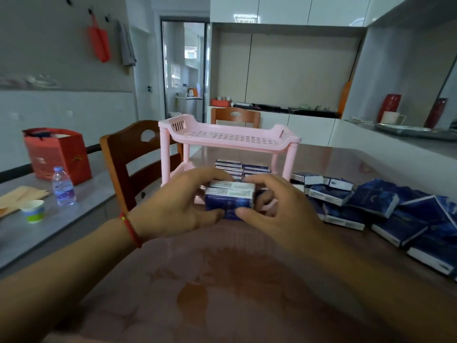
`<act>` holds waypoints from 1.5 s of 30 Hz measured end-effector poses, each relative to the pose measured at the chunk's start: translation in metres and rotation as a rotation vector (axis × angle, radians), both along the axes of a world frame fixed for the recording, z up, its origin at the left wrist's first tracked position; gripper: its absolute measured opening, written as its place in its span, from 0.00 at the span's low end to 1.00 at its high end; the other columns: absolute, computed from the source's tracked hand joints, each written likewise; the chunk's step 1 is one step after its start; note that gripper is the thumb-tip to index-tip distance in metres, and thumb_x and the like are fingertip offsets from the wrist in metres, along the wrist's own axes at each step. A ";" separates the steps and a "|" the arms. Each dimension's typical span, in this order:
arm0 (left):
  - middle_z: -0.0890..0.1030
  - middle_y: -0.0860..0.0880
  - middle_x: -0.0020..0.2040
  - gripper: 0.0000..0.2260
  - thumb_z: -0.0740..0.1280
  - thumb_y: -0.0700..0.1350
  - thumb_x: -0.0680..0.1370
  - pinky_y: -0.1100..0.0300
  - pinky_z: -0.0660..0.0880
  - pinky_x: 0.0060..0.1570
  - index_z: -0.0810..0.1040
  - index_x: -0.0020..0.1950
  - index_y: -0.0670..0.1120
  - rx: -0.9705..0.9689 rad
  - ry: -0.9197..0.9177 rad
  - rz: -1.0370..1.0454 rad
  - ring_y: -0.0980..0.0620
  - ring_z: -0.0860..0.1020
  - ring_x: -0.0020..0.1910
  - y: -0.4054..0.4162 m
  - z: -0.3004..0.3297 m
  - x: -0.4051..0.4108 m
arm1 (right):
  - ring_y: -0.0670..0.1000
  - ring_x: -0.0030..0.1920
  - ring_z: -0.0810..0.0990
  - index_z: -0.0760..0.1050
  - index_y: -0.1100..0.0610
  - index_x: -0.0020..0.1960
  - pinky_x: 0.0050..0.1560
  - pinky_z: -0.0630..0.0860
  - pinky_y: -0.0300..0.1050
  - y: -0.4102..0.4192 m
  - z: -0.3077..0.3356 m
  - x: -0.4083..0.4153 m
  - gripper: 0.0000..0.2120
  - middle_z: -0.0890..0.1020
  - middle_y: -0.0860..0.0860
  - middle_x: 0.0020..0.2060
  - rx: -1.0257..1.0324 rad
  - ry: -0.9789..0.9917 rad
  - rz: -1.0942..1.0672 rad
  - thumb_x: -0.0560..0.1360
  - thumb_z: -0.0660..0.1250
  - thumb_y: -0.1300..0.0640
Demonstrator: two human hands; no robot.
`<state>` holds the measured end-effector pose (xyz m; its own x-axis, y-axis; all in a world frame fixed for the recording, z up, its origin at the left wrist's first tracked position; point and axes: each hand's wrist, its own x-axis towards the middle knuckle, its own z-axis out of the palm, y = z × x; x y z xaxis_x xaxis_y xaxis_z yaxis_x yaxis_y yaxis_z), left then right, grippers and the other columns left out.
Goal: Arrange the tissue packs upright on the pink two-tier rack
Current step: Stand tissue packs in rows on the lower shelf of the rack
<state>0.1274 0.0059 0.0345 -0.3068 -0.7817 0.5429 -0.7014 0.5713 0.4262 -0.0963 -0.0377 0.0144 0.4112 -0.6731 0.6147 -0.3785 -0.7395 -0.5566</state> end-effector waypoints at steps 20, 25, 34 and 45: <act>0.75 0.57 0.59 0.28 0.78 0.48 0.70 0.65 0.79 0.51 0.70 0.66 0.53 -0.126 0.306 0.412 0.56 0.77 0.56 -0.009 -0.013 0.061 | 0.42 0.50 0.79 0.78 0.47 0.58 0.50 0.76 0.38 -0.039 0.030 0.089 0.17 0.81 0.40 0.49 0.143 0.068 0.003 0.71 0.77 0.54; 0.73 0.51 0.66 0.30 0.73 0.51 0.74 0.55 0.77 0.61 0.64 0.72 0.49 -0.070 0.453 0.574 0.52 0.74 0.64 -0.018 -0.033 0.058 | 0.48 0.57 0.79 0.75 0.52 0.63 0.58 0.78 0.46 -0.061 0.033 0.092 0.20 0.80 0.46 0.57 0.197 0.120 -0.058 0.73 0.75 0.54; 0.76 0.49 0.68 0.18 0.64 0.47 0.82 0.67 0.75 0.51 0.66 0.71 0.51 0.120 0.422 0.484 0.58 0.74 0.59 -0.029 -0.045 0.066 | 0.53 0.57 0.79 0.72 0.47 0.66 0.63 0.75 0.59 -0.089 0.036 0.125 0.26 0.80 0.48 0.58 0.280 0.256 -0.106 0.70 0.67 0.42; 0.75 0.48 0.70 0.21 0.66 0.46 0.81 0.54 0.79 0.59 0.64 0.72 0.51 0.096 0.360 0.516 0.49 0.76 0.66 -0.030 -0.048 0.065 | 0.57 0.67 0.73 0.69 0.52 0.72 0.69 0.69 0.53 -0.133 0.049 0.158 0.23 0.74 0.54 0.68 0.249 0.655 -0.230 0.78 0.67 0.51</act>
<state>0.1923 -0.0239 -0.0136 0.3111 -0.8306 0.4618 -0.6796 0.1453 0.7191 0.0622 -0.1707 0.0637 0.4735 -0.8740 0.1096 -0.8211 -0.4830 -0.3042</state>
